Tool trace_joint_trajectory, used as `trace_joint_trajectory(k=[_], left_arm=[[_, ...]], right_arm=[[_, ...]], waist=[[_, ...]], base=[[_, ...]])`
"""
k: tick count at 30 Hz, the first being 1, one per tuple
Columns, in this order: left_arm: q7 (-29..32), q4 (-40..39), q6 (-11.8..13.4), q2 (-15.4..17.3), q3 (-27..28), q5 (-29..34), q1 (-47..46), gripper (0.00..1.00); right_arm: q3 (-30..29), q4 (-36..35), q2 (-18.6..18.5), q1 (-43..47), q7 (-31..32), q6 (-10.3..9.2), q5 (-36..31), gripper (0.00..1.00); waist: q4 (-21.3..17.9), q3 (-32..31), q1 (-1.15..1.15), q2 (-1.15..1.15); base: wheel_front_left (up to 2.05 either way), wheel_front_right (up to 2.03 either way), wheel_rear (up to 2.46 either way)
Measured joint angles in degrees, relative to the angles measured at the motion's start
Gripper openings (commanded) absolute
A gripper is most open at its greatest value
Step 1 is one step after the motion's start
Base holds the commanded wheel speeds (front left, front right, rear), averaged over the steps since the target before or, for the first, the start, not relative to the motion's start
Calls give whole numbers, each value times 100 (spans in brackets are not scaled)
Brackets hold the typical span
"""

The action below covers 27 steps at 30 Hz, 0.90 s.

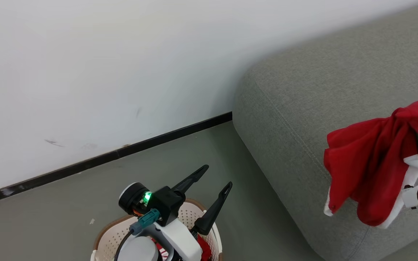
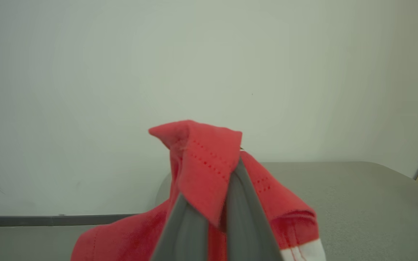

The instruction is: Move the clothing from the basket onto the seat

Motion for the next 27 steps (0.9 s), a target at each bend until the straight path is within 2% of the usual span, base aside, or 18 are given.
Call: trace_joint_trajectory(k=[8,13,16,23,27], left_arm=[[-25,52,-35,-44,-101,-46,-3,100],[-77,56,-40,-40,-87,-37,-4,100],[-91,55,-4,8,-38,4,-4,100],[-92,-12,254,180,186,96,-4,100],[-98,-131,425,293,363,178,-4,100]], right_arm=[[-44,-289,37,288,151,-1,-18,0],[221,-325,108,297,279,-1,296,0],[468,-248,30,199,401,0,367,0],[487,212,-1,-983,890,-1,1341,0],[60,431,-155,-1868,1126,-1,1491,0]], waist=[[-429,18,0,0],[-650,46,0,0],[-758,83,0,0],[-871,274,0,0],[-854,416,0,0]], base=[[0,0,0],[0,0,0],[0,0,0],[0,0,0],[0,0,0]])
